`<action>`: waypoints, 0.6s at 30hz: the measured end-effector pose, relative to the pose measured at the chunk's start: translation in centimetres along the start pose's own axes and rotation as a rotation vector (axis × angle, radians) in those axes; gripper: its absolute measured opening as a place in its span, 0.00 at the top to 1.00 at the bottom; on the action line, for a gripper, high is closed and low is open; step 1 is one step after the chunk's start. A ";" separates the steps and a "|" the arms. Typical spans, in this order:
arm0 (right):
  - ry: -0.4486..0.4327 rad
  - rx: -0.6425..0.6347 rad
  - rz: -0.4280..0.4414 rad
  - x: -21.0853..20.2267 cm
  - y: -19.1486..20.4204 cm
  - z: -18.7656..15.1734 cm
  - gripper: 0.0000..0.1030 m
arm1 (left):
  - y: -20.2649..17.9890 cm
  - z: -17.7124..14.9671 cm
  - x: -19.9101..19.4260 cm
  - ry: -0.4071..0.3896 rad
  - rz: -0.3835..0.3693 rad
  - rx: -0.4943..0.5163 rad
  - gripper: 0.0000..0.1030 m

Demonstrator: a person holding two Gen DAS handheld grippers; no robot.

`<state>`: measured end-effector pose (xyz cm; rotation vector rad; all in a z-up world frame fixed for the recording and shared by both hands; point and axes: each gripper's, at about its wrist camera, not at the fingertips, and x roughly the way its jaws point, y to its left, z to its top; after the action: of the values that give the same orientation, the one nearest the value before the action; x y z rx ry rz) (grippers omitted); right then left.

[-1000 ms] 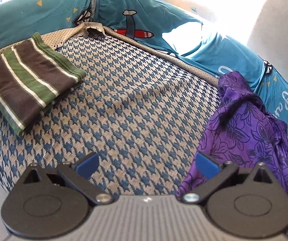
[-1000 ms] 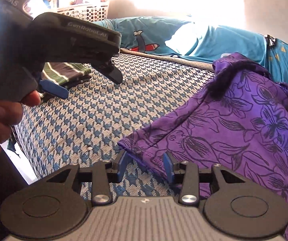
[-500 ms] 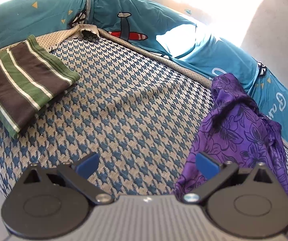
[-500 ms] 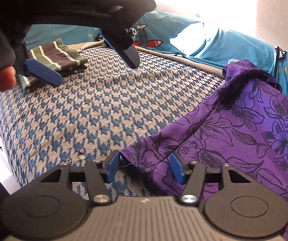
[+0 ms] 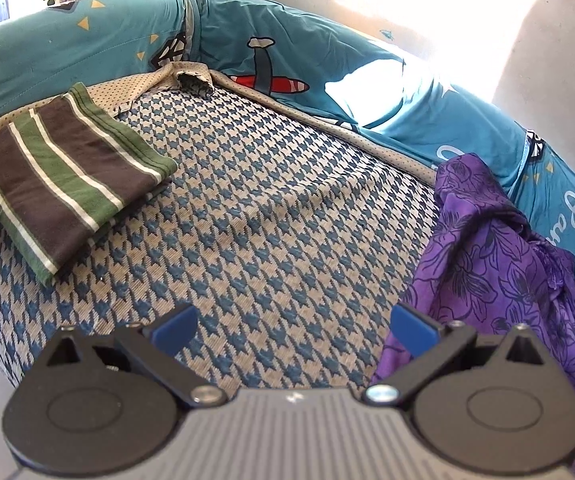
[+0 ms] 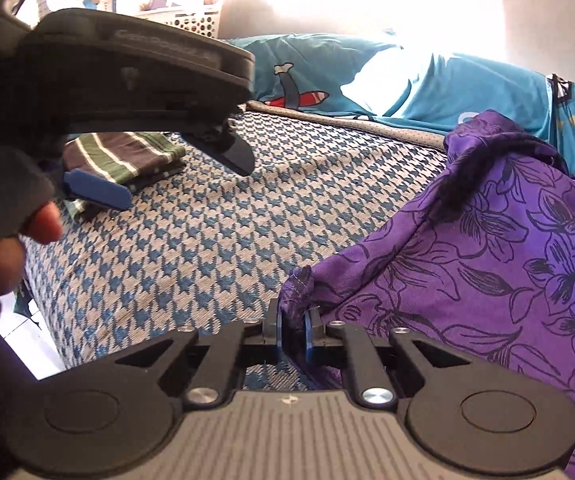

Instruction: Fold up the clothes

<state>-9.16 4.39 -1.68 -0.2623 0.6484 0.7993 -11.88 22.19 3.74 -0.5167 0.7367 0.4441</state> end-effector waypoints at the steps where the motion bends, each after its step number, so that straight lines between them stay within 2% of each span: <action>1: 0.005 -0.010 0.015 -0.3 0.3 -0.1 0.89 | 0.0 0.0 -0.1 -0.004 0.004 0.001 0.00; 7: 0.023 -0.031 0.098 -1.9 2.3 -0.8 0.89 | 0.4 0.1 -0.4 -0.026 0.029 -0.015 0.00; 12: 0.036 -0.021 0.098 -1.4 2.6 -1.5 0.87 | 1.0 0.2 -0.3 -0.031 0.061 -0.039 0.00; 16: 0.018 0.014 0.104 -2.4 1.9 -1.5 0.71 | 0.4 0.0 -0.3 -0.034 0.063 -0.008 0.00; 18: -0.018 0.010 0.111 -4.0 1.6 -1.8 0.64 | 0.0 -0.1 -0.3 -0.035 0.060 0.012 0.00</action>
<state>-13.17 2.33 -0.55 -0.2111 0.6538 0.9032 -12.14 22.04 3.88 -0.4756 0.7223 0.5031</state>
